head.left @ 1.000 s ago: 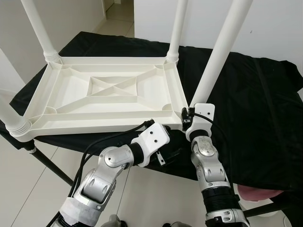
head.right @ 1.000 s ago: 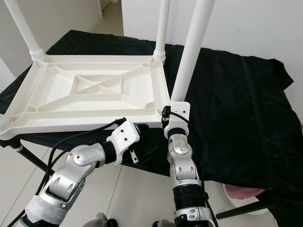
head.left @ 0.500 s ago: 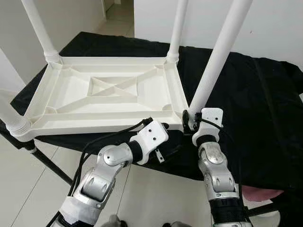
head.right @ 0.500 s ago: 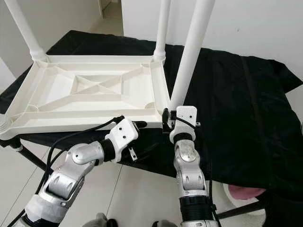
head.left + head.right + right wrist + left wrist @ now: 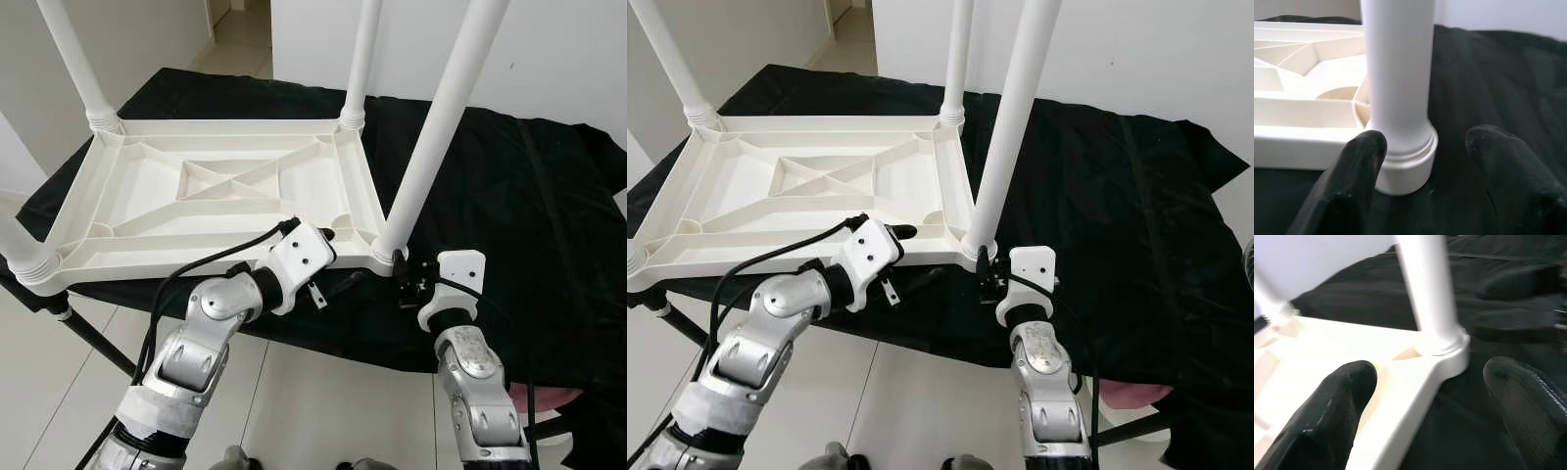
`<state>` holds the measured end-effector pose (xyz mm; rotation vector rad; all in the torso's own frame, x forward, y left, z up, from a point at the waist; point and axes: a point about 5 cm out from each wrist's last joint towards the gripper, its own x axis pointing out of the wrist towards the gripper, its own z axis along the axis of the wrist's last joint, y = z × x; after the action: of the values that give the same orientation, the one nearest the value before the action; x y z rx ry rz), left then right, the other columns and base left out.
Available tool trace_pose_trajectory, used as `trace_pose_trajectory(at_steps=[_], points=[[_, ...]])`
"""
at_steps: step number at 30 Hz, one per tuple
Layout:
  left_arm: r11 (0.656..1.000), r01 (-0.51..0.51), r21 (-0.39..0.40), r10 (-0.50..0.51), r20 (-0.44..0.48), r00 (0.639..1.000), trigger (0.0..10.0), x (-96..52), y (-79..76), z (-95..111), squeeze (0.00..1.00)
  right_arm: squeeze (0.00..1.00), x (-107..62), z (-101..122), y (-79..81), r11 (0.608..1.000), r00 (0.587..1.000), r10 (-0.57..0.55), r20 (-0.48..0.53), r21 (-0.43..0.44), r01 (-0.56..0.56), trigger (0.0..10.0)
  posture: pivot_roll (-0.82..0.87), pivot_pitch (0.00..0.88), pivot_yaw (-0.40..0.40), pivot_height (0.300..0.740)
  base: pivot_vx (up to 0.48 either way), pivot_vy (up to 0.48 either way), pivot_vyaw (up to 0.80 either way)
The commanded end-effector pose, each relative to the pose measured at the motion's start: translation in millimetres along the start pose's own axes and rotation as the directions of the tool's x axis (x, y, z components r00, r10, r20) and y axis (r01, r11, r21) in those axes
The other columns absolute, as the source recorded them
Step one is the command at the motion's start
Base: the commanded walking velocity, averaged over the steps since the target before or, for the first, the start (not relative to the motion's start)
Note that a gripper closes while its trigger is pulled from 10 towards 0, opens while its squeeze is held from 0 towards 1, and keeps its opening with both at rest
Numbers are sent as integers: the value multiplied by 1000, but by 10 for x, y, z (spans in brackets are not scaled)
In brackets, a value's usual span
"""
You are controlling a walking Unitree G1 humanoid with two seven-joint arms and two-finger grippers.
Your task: Building children table
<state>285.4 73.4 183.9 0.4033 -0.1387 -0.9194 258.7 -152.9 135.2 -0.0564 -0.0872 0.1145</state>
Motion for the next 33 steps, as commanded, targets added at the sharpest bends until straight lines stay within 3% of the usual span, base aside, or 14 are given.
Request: trace_pose_trajectory(at_steps=[1,8,9,16,22,25,28,33], points=[[995,-102,0,102,-3,995,10000,-15,75,-24,0,0,-15,34,41,998,998,60,5,26,-60,0,-71,78,5,740,0,0,0],[994,-106,7,106,-7,994,10000,-20,95,-35,0,0,-13,67,103,988,990,139,6,65,-139,0,-68,81,5,740,0,0,0],[995,-97,9,97,-24,995,10000,-21,81,-66,0,0,18,79,142,976,980,199,7,93,-199,10000,-69,82,7,740,0,0,0],[997,-70,17,71,-54,996,10000,-16,42,-122,0,0,123,107,122,963,969,248,11,102,-248,10000,-72,83,8,740,0,0,0],[999,-46,29,49,-150,987,10000,-4,6,-283,0,0,351,189,-99,971,974,226,28,69,-227,10000,-74,82,10,740,0,0,0],[999,-46,28,50,-169,984,10000,-2,2,-314,0,0,381,198,-142,974,976,214,29,63,-215,10000,-74,82,10,740,0,0,0],[996,-89,32,94,-236,967,10000,9,34,-435,0,0,472,254,-318,985,985,168,42,41,-170,10000,-74,82,10,740,0,0,0],[986,-164,29,166,-274,947,10000,46,95,-493,0,0,518,280,-467,994,993,102,52,20,-103,10000,-78,79,12,740,0,0,0]])
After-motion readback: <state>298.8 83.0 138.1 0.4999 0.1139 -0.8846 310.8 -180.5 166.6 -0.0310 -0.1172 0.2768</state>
